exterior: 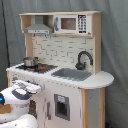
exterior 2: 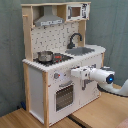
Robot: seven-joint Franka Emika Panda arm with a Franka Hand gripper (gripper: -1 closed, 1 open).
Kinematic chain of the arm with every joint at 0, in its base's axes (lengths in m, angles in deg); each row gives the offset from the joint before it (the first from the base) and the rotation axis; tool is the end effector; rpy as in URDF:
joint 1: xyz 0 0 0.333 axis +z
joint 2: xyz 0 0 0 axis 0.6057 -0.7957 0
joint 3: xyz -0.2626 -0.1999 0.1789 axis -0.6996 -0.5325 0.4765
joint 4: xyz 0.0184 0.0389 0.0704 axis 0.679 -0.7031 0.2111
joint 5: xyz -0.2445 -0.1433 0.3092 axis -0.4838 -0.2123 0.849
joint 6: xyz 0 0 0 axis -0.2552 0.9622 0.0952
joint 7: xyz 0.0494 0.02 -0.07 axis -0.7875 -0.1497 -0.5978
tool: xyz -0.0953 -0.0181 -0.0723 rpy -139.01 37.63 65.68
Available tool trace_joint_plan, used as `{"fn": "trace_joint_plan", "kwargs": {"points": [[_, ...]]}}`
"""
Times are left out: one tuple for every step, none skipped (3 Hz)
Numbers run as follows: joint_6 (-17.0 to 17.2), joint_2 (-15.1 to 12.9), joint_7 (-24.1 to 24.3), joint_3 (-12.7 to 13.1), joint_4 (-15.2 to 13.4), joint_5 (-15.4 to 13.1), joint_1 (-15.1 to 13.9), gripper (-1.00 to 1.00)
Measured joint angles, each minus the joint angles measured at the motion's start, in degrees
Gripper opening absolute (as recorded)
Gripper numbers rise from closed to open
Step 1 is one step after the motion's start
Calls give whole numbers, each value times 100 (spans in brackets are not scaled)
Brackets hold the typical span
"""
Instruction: Play with the kitchen
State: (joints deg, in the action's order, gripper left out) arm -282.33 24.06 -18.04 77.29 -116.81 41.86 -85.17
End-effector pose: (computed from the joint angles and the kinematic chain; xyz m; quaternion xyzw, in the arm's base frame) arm 0.3458 0.3916 0.3435 0.2836 0.6566 0.2972 0.6325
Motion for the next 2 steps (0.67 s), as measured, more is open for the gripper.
{"fn": "trace_joint_plan", "kwargs": {"points": [[372,-17,-282,27,-9,-8,369,100],[904,-16,-283,-29,-34,-8,661,100]]}}
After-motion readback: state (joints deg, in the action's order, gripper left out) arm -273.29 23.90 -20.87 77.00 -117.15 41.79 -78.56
